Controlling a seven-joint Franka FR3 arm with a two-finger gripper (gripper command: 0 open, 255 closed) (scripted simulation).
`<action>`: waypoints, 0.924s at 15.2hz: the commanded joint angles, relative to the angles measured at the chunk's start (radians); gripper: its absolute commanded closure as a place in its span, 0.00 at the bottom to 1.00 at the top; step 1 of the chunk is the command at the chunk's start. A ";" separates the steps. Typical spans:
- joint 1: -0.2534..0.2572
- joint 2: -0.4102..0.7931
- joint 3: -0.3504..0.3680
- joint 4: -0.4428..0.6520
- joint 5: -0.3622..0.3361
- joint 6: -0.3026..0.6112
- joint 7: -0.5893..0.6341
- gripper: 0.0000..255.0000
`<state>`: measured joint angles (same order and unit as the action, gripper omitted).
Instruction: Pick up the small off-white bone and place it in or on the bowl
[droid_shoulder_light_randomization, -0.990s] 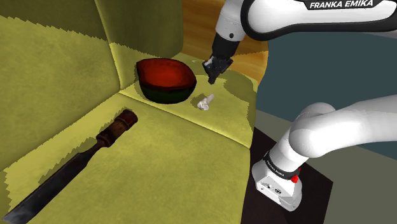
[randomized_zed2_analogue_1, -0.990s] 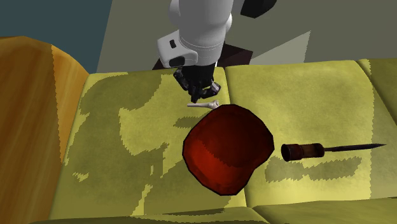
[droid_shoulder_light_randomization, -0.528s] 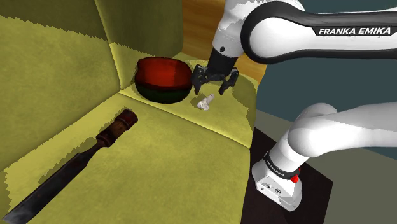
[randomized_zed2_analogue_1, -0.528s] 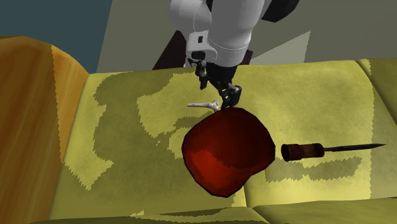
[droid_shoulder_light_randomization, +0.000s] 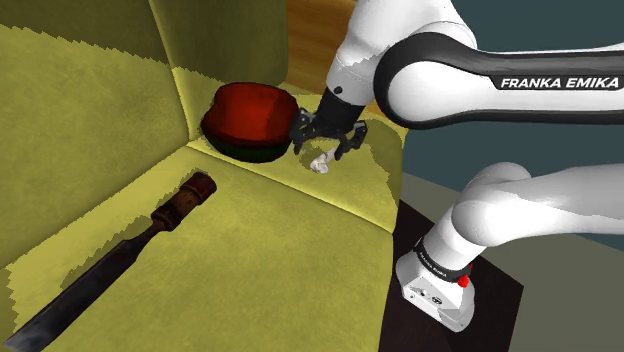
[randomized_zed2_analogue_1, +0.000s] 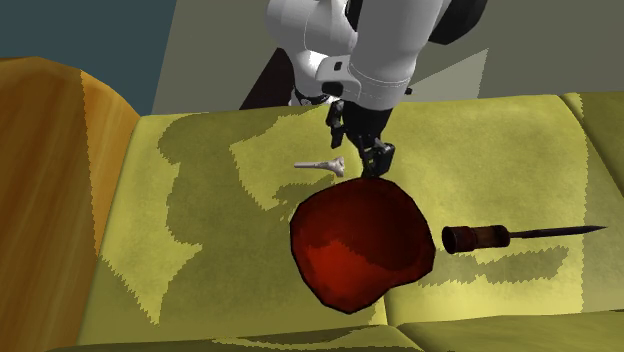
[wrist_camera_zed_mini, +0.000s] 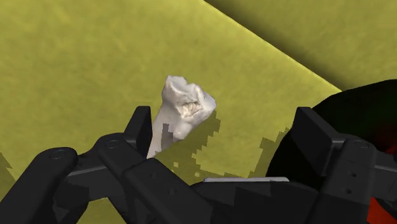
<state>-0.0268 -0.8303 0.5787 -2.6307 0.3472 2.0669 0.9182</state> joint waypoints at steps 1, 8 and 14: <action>-0.022 0.068 0.008 -0.049 0.002 0.022 -0.015 0.00; -0.023 0.068 0.009 -0.049 0.003 0.022 -0.016 0.00; -0.024 0.073 0.014 -0.050 0.005 0.028 -0.014 1.00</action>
<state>-0.0504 -0.7631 0.5894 -2.6750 0.3491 2.0926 0.9038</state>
